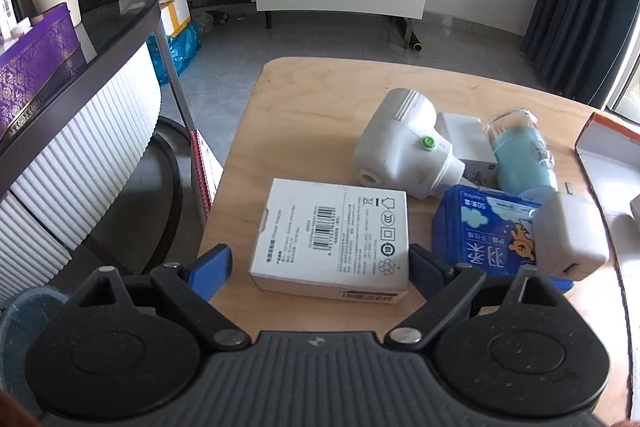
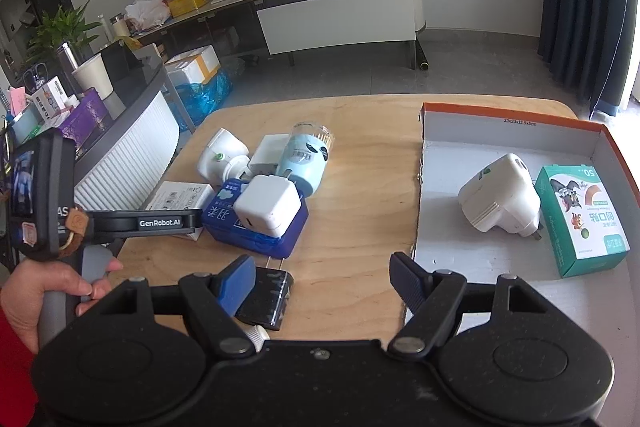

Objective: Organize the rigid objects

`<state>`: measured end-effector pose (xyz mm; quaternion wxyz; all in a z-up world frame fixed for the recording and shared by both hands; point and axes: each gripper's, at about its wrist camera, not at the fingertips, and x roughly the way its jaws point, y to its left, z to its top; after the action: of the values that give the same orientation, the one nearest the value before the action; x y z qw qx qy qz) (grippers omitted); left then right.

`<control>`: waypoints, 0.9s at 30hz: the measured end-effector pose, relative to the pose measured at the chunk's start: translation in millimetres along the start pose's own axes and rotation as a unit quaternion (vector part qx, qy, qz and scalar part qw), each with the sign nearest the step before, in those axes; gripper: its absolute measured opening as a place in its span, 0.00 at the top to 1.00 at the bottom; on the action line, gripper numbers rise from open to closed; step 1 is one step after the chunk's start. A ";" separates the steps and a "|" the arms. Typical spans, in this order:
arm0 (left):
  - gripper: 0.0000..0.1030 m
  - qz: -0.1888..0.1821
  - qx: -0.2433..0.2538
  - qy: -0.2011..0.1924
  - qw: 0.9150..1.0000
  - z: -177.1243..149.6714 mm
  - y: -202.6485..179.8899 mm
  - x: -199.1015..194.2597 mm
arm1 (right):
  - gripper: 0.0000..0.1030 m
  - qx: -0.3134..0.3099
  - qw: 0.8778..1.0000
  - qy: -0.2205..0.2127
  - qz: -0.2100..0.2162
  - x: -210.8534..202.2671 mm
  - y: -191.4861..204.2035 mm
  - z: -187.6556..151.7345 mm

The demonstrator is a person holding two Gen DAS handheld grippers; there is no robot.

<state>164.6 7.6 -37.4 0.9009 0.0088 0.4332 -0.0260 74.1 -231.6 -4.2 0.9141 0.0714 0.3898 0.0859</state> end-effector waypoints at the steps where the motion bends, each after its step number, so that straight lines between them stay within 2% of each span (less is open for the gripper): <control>1: 0.11 0.002 -0.001 0.002 1.000 0.2 0.9 3.6 | 0.15 0.002 1.000 0.000 0.001 1.4 -0.5 0.6; 2: 0.11 0.003 0.001 -0.001 1.000 0.3 1.2 5.4 | 0.15 0.003 1.000 0.000 0.000 3.5 -0.8 1.6; 5: 0.23 0.000 0.016 -0.022 1.000 -0.5 -2.0 3.1 | 0.15 0.004 1.000 0.000 0.006 10.4 1.4 4.4; 9: 0.24 -0.009 0.019 -0.030 0.999 -5.0 -6.5 -1.2 | 0.14 0.018 1.000 0.008 0.017 25.6 10.1 10.8; 13: 0.24 0.002 0.000 -0.035 0.999 -5.4 -4.0 -10.2 | 0.14 0.031 0.999 0.006 0.026 42.7 26.1 20.0; 20: 0.24 -0.004 -0.014 -0.042 0.999 -1.1 2.2 -24.9 | 0.16 0.021 0.999 0.003 -0.035 88.4 51.9 28.3; 22: 0.24 -0.009 -0.014 -0.041 0.999 -2.8 0.6 -27.4 | 0.38 0.023 0.999 0.008 -0.036 97.6 51.3 27.3; 23: 0.24 -0.011 -0.011 -0.041 0.999 -4.0 -1.3 -29.1 | 0.40 0.030 0.999 0.001 -0.025 97.4 50.2 26.8; 25: 0.24 -0.013 -0.011 -0.043 0.999 -5.3 -3.6 -32.2 | 0.50 0.022 0.999 -0.003 -0.034 94.4 51.7 27.0; 27: 0.24 -0.019 -0.013 -0.047 0.999 -5.5 -4.7 -36.2 | 0.50 0.018 0.999 -0.011 -0.034 86.0 50.8 25.9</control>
<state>137.5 4.6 -12.5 0.9194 -0.0123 0.3913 -0.0381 146.3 -165.5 -36.6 0.9192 0.0759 0.3835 0.0470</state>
